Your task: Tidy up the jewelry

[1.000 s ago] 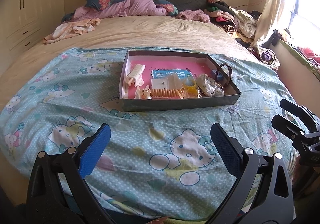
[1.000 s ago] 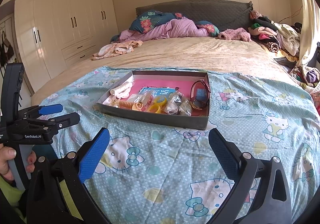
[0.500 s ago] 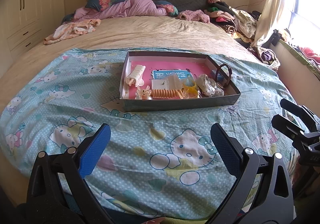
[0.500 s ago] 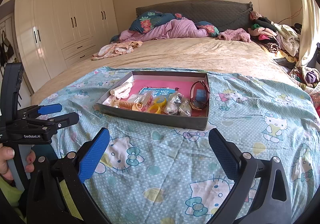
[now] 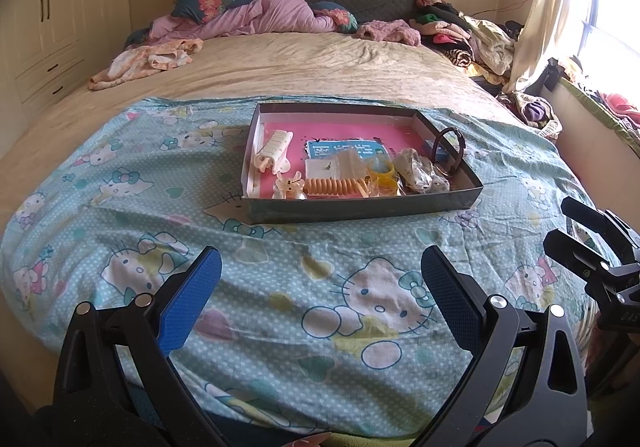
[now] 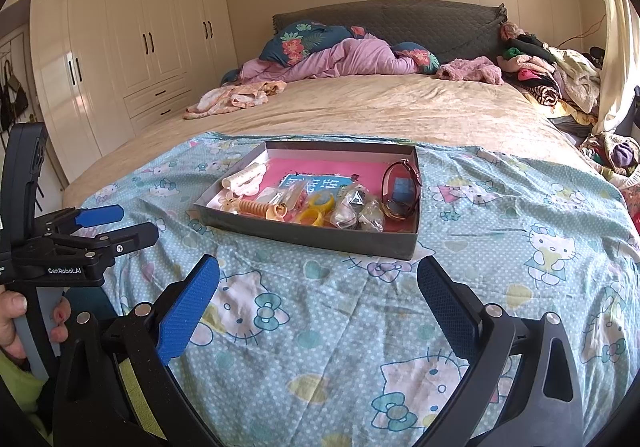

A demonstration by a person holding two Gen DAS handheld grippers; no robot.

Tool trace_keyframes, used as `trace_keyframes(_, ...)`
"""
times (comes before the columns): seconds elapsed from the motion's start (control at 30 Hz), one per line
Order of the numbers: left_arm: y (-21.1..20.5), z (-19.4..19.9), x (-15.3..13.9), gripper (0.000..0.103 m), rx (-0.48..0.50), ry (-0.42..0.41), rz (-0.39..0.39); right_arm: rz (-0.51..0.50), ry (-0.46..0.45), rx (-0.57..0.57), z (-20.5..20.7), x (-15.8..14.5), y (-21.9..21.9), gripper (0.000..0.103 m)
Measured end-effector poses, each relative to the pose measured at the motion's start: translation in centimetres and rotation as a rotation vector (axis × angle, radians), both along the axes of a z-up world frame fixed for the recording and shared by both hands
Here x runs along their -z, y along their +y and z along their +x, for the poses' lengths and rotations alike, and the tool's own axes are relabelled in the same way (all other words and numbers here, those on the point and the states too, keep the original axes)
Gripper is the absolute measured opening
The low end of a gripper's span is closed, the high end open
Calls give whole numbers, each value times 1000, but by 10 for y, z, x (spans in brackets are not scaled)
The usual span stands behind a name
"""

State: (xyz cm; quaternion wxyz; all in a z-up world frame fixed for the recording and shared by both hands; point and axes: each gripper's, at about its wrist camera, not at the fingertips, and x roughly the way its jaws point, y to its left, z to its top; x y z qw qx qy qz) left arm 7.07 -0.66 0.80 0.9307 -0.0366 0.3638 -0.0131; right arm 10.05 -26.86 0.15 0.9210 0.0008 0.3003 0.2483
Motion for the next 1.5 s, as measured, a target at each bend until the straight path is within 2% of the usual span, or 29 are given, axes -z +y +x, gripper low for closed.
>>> trace_keyframes(0.63,9,-1,0,93,-1,9,-1,-7,8,2,-1,2,-1,99)
trace_keyframes(0.87,22,4,9,93,-42,37,-19,-25,36,32,11,11,-8,99)
trace_keyframes(0.93,36,10,16,93,-102,75,-34,-31,48,56,18,16,-16,99)
trace_keyframes(1.03,59,20,25,93,-202,111,-8,-29,81,118,35,25,-37,99)
trace_keyframes(1.17,118,44,41,93,-362,177,-6,-44,104,261,71,39,-85,99)
trace_keyframes(1.4,252,109,72,93,-686,307,14,-110,183,621,160,76,-212,99)
trace_keyframes(1.5,296,138,80,93,-759,302,8,-117,261,732,193,97,-259,99)
